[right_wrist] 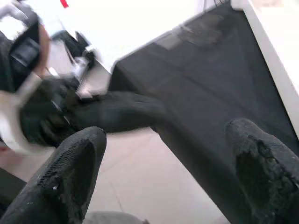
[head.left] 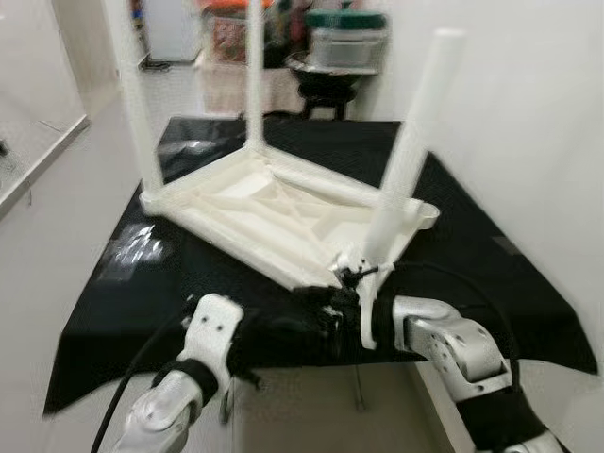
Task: Building children table
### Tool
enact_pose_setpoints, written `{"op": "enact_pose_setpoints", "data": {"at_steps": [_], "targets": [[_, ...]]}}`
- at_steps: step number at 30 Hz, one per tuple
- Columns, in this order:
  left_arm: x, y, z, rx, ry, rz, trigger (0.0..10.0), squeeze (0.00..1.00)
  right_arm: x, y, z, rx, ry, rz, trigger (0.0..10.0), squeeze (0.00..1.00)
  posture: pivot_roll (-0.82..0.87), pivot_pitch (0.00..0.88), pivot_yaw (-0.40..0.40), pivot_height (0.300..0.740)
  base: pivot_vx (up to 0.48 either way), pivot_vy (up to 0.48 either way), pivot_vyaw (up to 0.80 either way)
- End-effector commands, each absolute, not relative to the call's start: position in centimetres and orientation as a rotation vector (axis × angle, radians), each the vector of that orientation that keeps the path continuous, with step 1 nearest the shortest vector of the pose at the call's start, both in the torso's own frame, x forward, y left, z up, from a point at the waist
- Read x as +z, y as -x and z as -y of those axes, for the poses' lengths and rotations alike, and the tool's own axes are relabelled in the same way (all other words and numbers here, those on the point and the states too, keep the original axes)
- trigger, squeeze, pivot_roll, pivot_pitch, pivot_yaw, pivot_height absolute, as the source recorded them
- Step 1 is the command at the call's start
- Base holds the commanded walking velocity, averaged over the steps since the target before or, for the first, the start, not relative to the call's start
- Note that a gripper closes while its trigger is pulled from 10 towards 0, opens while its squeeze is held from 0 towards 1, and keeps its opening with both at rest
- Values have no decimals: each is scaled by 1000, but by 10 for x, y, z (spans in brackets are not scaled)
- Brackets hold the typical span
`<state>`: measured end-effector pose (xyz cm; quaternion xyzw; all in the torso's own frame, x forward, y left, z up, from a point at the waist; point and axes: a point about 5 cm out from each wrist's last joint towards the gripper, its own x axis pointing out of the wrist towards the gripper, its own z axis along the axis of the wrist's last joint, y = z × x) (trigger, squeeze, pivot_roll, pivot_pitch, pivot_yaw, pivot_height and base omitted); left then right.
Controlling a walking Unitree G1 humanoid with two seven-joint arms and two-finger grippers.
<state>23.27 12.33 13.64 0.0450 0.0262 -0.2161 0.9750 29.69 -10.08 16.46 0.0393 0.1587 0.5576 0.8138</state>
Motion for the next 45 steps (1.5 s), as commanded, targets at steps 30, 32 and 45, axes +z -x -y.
{"op": "enact_pose_setpoints", "data": {"at_steps": [30,32,45], "targets": [[158,-227,-101,-828,-65,42,10000,0,142,-284,249,816,349,-654,10000,0,-30,0,-32,740,0,0,0],[163,-232,-96,-858,-50,66,10000,1000,141,-287,250,776,363,-654,10000,0,-37,0,-31,740,0,0,0],[188,-275,-66,-953,-85,174,10000,1000,132,-285,235,821,453,-657,10000,0,-71,0,-21,740,0,0,0]]}}
